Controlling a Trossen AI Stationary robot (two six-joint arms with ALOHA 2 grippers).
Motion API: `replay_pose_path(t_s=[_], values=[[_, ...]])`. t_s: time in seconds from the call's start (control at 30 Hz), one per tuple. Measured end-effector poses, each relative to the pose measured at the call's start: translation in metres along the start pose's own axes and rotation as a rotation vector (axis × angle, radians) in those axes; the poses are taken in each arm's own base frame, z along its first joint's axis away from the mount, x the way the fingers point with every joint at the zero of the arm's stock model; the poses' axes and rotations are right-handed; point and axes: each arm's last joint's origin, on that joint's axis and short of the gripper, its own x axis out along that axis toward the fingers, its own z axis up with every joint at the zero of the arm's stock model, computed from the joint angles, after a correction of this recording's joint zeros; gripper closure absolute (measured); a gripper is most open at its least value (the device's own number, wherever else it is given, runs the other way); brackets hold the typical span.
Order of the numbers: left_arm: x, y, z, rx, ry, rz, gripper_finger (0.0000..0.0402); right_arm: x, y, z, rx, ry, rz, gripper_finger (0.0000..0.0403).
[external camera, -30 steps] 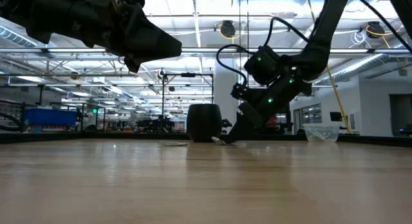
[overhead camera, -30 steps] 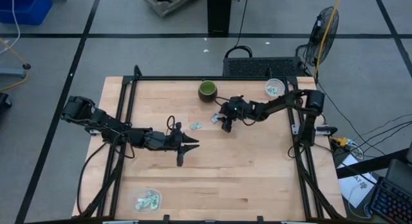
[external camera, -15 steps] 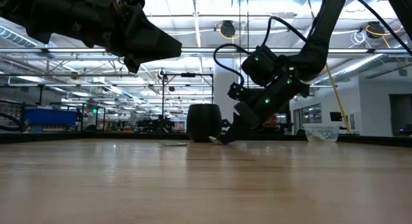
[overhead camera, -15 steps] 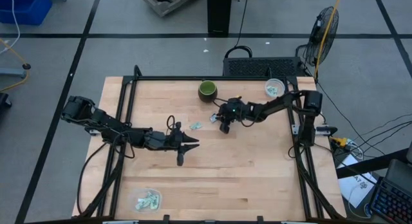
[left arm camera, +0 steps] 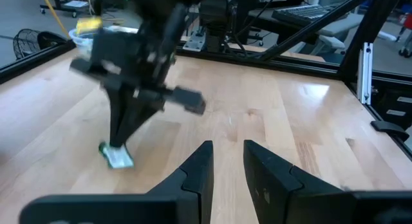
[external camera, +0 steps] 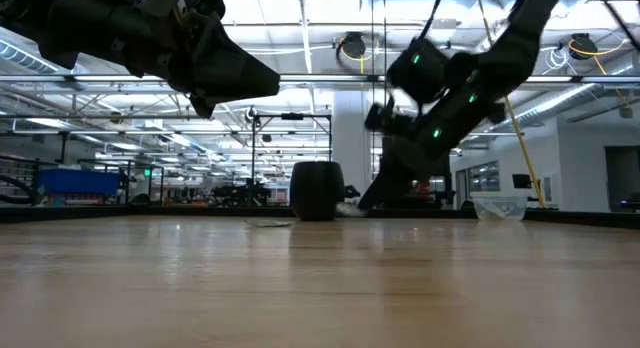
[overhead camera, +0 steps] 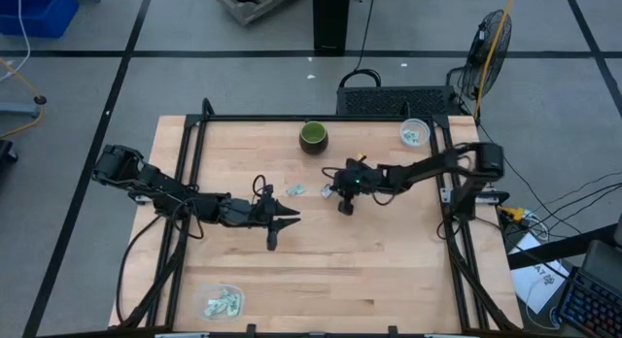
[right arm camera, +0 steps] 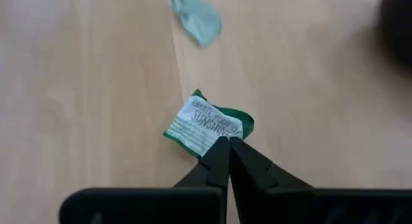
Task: Pick and place items into bin
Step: Put the truvia packet into the top transparent bin
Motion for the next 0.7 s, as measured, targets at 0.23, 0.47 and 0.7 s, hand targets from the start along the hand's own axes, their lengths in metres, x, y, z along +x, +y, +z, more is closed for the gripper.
replay_pose_path(t_s=[0.23,0.47,0.7], values=[[0.0,0.0,0.0,-0.02,0.002,0.001,0.0311,-0.048,0.007,0.0,-0.063,0.006,-0.24,0.0402],[0.0,0.0,0.0,-0.025,0.004,0.001,0.0311,-0.098,-0.012,-0.023,-0.006,-0.082,-0.532,0.0402],[0.0,0.001,0.0,-0.02,-0.003,0.026,0.0311,-0.133,-0.047,-0.037,0.188,-0.256,-0.749,0.0402]])
